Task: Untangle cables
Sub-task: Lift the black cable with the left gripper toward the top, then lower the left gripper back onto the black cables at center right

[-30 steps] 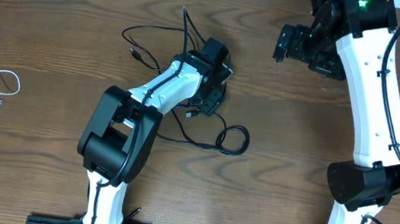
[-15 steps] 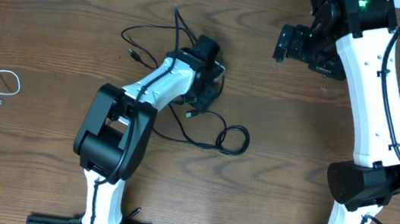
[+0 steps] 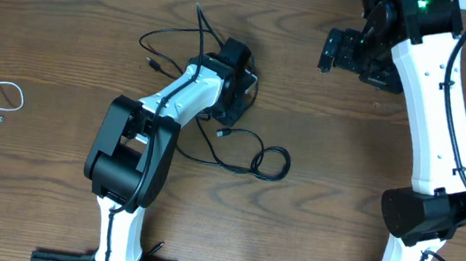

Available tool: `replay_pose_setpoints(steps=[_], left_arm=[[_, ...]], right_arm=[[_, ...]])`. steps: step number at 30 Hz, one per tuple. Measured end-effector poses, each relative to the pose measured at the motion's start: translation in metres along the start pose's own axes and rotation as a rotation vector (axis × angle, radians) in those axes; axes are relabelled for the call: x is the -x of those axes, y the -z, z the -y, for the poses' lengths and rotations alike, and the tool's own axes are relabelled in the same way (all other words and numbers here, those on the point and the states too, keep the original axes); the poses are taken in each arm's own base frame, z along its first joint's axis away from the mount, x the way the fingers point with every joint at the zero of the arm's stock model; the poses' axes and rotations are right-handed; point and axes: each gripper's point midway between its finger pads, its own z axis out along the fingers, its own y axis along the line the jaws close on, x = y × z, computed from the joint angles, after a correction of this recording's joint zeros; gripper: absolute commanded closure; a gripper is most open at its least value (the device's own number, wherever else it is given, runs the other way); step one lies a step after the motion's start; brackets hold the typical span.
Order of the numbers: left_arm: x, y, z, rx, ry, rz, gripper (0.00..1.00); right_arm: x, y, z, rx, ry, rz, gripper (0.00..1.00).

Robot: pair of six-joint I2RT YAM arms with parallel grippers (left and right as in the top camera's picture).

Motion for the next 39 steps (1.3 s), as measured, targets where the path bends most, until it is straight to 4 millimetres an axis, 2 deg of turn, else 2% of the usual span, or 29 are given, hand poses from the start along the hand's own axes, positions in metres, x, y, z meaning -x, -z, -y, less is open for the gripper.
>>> replay_pose_setpoints(steps=[9, 13, 15, 16, 19, 21, 25, 28, 29, 32, 36, 37, 38, 39], left_arm=[[0.002, 0.002, 0.0, 0.0, 0.057, 0.005, 0.93], [0.006, 0.017, -0.001, 0.007, 0.123, 0.036, 0.93], [0.016, 0.039, -0.003, 0.015, 0.142, 0.098, 0.92], [0.024, 0.057, -0.004, 0.02, 0.15, 0.152, 0.92], [0.044, 0.117, -0.005, 0.029, 0.175, 0.319, 0.93], [0.051, 0.164, -0.004, 0.028, 0.19, 0.44, 0.92], [0.054, 0.24, 0.001, 0.009, 0.199, 0.637, 0.93], [0.05, 0.284, 0.004, 0.006, 0.196, 0.751, 0.92], [0.049, 0.292, 0.004, 0.005, 0.199, 0.77, 0.92], [0.043, 0.333, 0.003, 0.011, 0.236, 0.888, 0.93], [0.031, 0.369, 0.004, 0.013, 0.262, 0.98, 0.92], [0.028, 0.374, 0.004, 0.014, 0.265, 0.992, 0.88], [0.026, 0.376, 0.004, 0.014, 0.269, 0.993, 0.78], [0.023, 0.374, 0.004, 0.014, 0.272, 0.981, 0.73]], right_arm=[[0.0, 0.0, 0.0, 0.0, 0.0, 0.0, 0.01], [0.0, 0.0, 0.0, 0.0, 0.0, 0.0, 0.01], [0.0, 0.0, 0.0, 0.0, 0.0, 0.0, 0.01], [0.0, 0.0, 0.0, 0.0, 0.0, 0.0, 0.01], [0.0, 0.0, 0.0, 0.0, 0.0, 0.0, 0.01], [0.0, 0.0, 0.0, 0.0, 0.0, 0.0, 0.01], [0.0, 0.0, 0.0, 0.0, 0.0, 0.0, 0.01], [0.0, 0.0, 0.0, 0.0, 0.0, 0.0, 0.01], [0.0, 0.0, 0.0, 0.0, 0.0, 0.0, 0.01], [0.0, 0.0, 0.0, 0.0, 0.0, 0.0, 0.01], [0.0, 0.0, 0.0, 0.0, 0.0, 0.0, 0.01], [0.0, 0.0, 0.0, 0.0, 0.0, 0.0, 0.01], [0.0, 0.0, 0.0, 0.0, 0.0, 0.0, 0.01], [0.0, 0.0, 0.0, 0.0, 0.0, 0.0, 0.01]])
